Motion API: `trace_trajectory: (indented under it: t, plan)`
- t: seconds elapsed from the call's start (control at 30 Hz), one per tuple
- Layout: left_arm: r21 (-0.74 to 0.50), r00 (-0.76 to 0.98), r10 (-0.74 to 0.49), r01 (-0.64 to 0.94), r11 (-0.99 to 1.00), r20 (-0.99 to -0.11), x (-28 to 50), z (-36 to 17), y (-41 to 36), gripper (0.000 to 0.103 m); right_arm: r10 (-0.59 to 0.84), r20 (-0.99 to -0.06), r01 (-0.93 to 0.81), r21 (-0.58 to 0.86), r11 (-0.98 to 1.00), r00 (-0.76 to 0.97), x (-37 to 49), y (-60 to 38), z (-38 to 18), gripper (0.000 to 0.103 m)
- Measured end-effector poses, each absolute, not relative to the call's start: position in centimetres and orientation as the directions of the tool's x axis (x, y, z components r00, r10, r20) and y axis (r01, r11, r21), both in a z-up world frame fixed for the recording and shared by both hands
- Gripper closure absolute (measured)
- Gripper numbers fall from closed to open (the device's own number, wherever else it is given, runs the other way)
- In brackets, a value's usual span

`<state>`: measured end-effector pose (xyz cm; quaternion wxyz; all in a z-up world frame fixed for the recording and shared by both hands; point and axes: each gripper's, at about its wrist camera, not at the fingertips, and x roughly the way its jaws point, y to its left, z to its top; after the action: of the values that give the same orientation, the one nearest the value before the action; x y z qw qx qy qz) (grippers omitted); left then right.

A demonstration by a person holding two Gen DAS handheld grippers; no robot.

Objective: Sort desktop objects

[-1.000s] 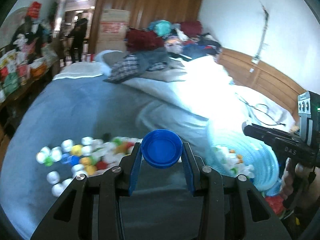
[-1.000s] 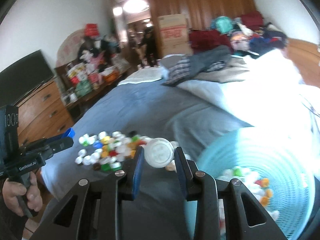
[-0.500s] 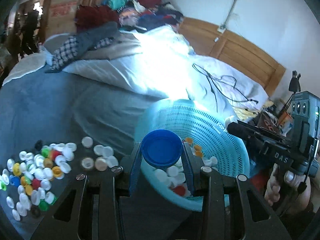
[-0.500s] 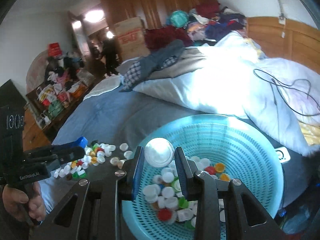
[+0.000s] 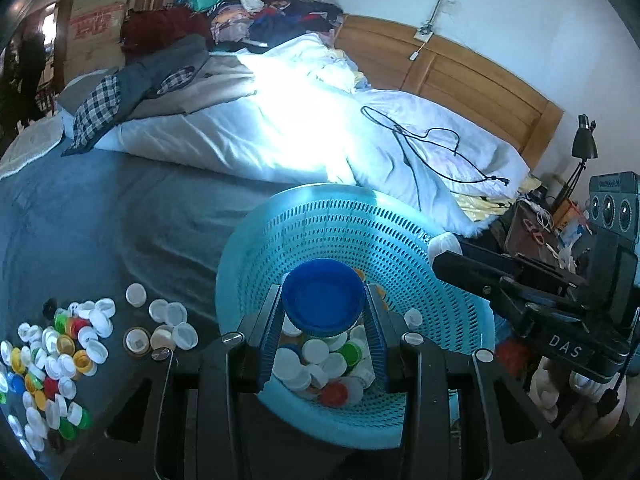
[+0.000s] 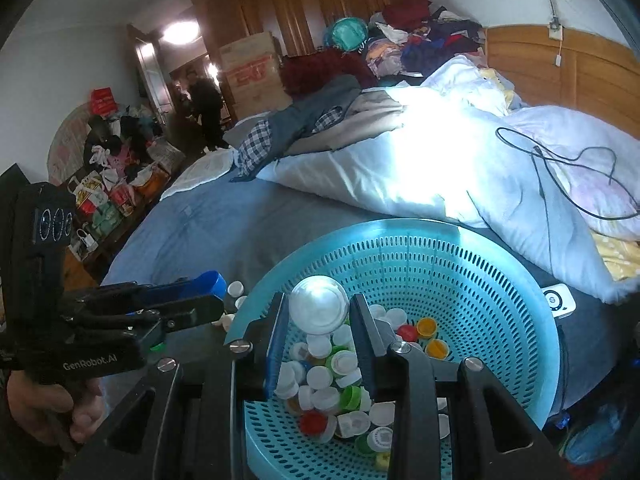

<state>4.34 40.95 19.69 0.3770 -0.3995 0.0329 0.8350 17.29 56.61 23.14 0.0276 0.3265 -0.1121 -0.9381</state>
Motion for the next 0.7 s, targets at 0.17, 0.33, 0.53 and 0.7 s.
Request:
trace_trajectory:
  t: [0.17, 0.33, 0.53, 0.7]
  plan:
    - [-0.200, -0.455, 0.586, -0.649, -0.734, -0.671, 4.9, 20.3, 40.3, 0.038, -0.101, -0.598, -0.055, 0.237, -0.970, -0.795, 17.7, 57.1, 23.1, 0.032]
    - [-0.201, -0.503, 0.568, -0.607, -0.769, -0.651, 4.3, 20.6, 37.4, 0.038, -0.118, -0.586, -0.030, 0.237, -0.971, -0.802, 17.7, 56.3, 23.6, 0.032]
    - [-0.197, -0.601, 0.452, -0.443, -0.875, -0.659, 3.8, 17.3, 27.0, 0.038, -0.182, -0.567, 0.070, 0.213, -0.975, -0.803, 17.6, 52.1, 23.9, 0.032]
    - [-0.140, -0.653, 0.272, -0.248, -0.959, -0.706, 4.8, 12.2, 14.9, 0.038, -0.243, -0.550, 0.188, 0.156, -0.970, -0.799, 17.5, 46.9, 23.6, 0.024]
